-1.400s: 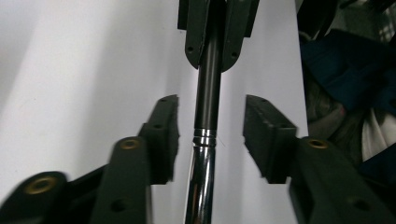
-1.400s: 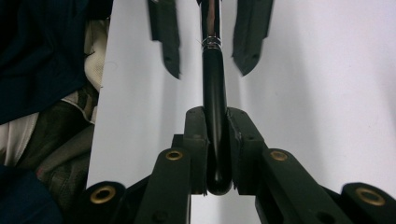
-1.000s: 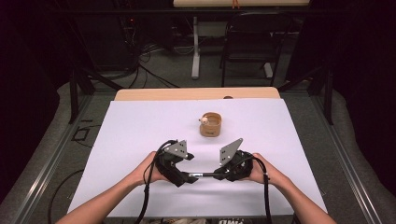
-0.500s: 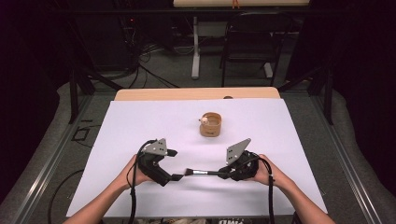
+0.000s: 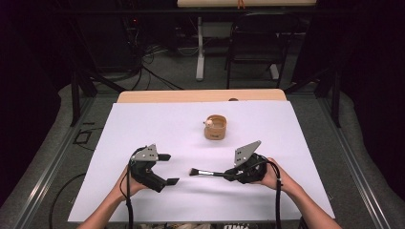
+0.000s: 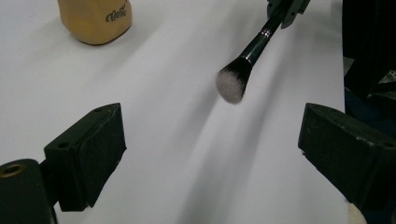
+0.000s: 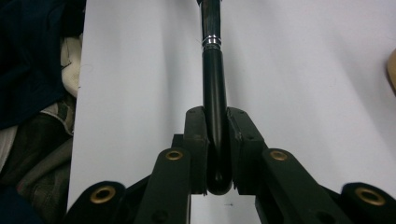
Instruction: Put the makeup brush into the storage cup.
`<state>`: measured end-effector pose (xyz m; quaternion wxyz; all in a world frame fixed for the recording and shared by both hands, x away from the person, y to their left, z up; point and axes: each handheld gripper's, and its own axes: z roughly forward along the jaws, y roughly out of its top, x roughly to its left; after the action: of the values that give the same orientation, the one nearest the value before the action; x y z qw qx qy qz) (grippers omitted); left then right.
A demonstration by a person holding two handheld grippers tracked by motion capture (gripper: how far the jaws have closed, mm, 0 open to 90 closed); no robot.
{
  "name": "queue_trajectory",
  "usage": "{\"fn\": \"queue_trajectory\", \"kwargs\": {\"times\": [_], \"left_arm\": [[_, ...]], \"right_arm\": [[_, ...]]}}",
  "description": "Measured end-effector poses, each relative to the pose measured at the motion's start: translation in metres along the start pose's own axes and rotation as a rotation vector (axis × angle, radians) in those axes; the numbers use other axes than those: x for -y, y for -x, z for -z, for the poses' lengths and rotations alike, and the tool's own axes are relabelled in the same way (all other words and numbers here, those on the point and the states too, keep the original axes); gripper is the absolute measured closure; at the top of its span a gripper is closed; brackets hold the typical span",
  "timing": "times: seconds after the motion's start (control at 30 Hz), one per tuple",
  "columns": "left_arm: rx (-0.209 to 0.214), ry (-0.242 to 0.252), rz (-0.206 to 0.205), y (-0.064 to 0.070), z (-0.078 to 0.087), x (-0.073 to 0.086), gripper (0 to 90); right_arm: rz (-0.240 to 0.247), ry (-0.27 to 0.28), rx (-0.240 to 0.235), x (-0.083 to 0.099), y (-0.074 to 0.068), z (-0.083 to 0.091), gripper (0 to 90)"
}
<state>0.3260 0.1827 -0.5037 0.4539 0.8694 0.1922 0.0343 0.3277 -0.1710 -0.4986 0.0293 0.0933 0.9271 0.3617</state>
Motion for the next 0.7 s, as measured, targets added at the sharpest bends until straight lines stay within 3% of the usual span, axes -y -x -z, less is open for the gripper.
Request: {"fn": "queue_trajectory", "kwargs": {"times": [0.2, 0.53, 0.7], "left_arm": [[0.001, 0.017, 0.007, 0.001, -0.003, 0.003, 7.7], [0.006, 0.001, 0.015, 0.004, -0.008, 0.009, 7.6], [-0.002, 0.014, 0.019, 0.006, -0.011, 0.008, 7.0]], "right_arm": [[-0.015, 0.034, 0.013, 0.001, 0.000, 0.002, 79.1], [-0.048, 0.093, 0.020, 0.006, 0.000, 0.007, 79.1], [-0.063, 0.133, 0.049, 0.006, 0.000, 0.010, 79.1]]}}
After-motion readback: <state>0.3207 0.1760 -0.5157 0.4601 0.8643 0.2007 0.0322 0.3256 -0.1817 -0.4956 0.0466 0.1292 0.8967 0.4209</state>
